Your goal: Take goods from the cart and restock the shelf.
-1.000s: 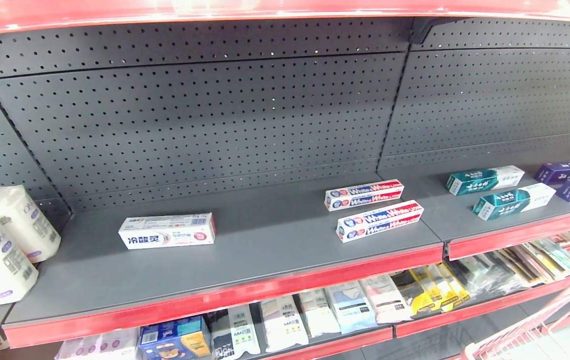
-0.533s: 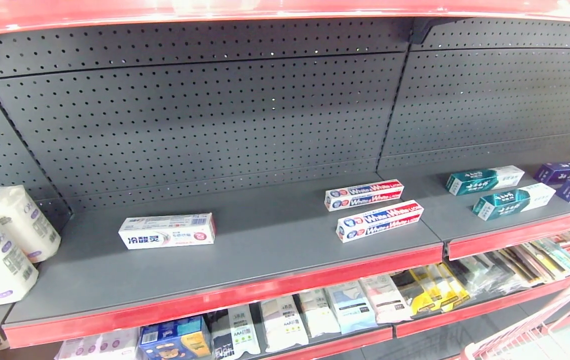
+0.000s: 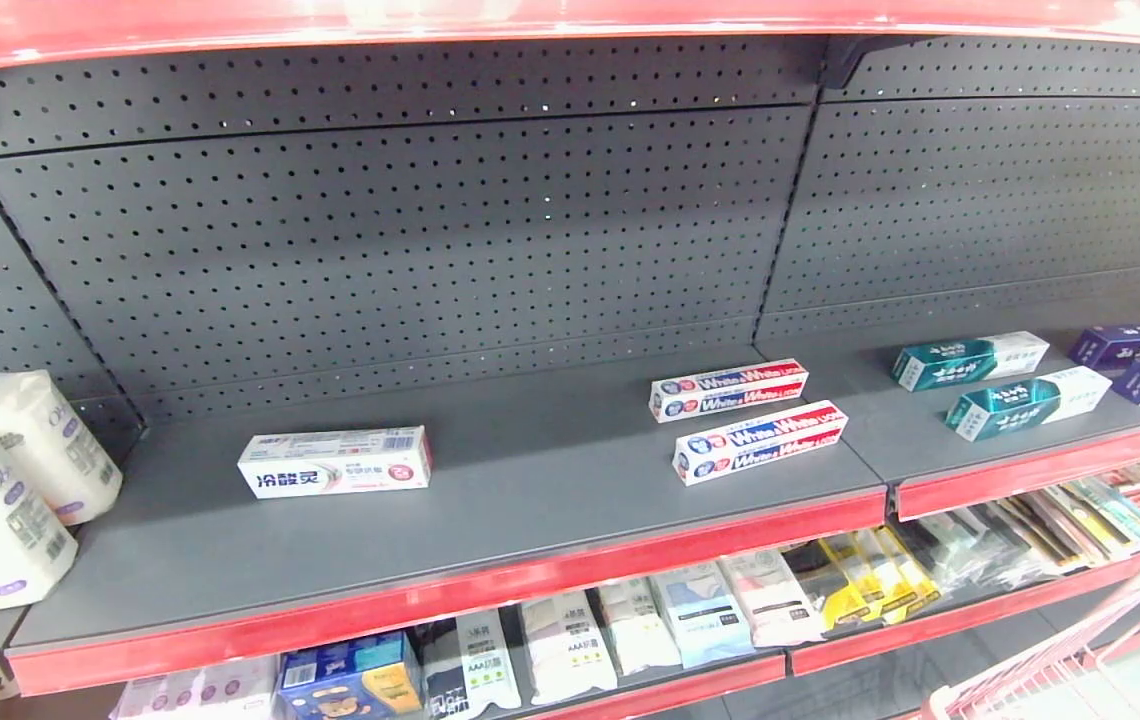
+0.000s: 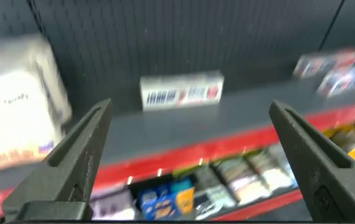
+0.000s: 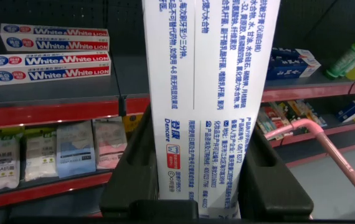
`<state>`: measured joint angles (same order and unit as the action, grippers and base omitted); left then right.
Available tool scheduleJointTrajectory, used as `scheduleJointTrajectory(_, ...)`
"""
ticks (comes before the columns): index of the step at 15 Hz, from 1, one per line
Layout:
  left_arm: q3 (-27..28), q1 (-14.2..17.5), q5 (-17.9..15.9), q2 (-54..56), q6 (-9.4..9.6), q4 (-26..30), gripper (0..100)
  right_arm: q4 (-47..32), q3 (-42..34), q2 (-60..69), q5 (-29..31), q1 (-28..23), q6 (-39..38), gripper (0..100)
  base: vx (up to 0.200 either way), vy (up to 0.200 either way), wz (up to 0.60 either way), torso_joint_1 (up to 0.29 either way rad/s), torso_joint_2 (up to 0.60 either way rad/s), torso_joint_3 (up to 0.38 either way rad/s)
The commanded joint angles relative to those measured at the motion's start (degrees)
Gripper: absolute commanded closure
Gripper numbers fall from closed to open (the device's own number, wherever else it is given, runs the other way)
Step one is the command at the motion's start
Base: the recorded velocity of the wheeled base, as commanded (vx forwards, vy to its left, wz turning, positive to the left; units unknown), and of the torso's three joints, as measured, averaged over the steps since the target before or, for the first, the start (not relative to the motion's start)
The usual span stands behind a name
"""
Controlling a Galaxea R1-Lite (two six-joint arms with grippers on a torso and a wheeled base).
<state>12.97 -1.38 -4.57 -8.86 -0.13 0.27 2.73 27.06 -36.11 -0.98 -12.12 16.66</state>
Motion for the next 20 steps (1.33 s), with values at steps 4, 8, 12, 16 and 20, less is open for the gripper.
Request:
scheduleJointTrajectory(4, 35.5, 4.1, 6.0, -66.5, -6.46, 1.9, 0, 0.4, -0.1, -2.1, -0.3, 0.3, -0.3, 100, 0.000, 0.000, 0.00, 0.000, 0.00, 0.000)
scheduleJointTrajectory(8, 43.8, 0.9, 10.1, -83.2, -6.37, 3.9, 0, 0.5, -1.2, -1.7, -0.3, 0.3, 0.0, 100, 0.000, 0.000, 0.00, 0.000, 0.00, 0.000)
scheduleJointTrajectory(12, 49.3, -3.5, 12.6, -93.8, -7.86, 5.1, 0, 0.5, -0.5, -0.9, -0.3, 0.3, 1.4, 100, 0.000, 0.000, 0.00, 0.000, 0.00, 0.000)
scheduleJointTrajectory(16, 50.4, -7.4, 11.2, -96.3, -9.53, 3.9, 0, 0.5, -0.3, -0.8, -0.3, 0.3, 1.8, 100, 0.000, 0.000, 0.00, 0.000, 0.00, 0.000)
scheduleJointTrajectory(20, 51.6, -7.4, 11.7, -101.1, -9.62, -2.5, 0, 0.5, -0.3, -0.8, -0.4, 0.3, 2.1, 100, 0.000, 0.000, 0.00, 0.000, 0.00, 0.000)
